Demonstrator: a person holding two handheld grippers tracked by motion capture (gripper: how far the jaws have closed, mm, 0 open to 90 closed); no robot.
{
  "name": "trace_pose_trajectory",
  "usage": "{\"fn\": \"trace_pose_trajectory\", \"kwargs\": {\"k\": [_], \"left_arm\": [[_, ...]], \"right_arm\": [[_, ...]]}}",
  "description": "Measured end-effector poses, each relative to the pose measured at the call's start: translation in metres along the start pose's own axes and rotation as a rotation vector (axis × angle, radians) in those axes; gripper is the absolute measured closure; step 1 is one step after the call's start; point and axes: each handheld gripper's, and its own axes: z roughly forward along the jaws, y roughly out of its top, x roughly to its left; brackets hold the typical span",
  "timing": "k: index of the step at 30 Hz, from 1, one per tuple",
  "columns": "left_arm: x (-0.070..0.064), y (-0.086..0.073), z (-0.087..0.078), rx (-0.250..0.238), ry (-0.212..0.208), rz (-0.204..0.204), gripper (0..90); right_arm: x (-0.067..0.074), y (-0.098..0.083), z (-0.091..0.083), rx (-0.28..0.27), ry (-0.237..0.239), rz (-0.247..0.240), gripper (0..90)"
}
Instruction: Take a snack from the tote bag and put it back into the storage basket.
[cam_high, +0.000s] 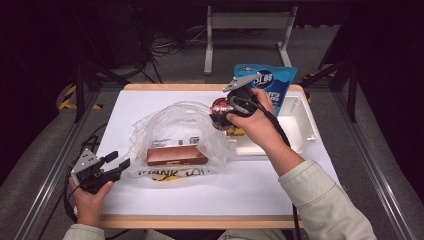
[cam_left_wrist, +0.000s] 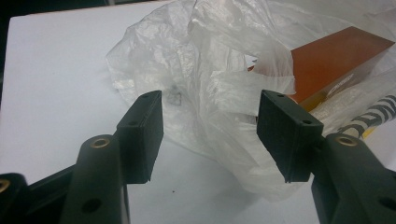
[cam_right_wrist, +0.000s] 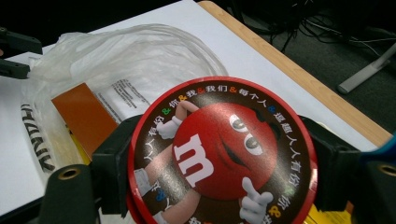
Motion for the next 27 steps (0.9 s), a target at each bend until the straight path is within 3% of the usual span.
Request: {"fn": "trace_pose_trajectory", "kwargs": {"k": [27], "left_arm": [[-0.001, 0.000, 0.002, 0.001, 0.002, -0.007, 41.3]], "right_arm": [[-0.055, -0.035, -0.051, -0.009, -0.090, 0.088, 25.5]]}}
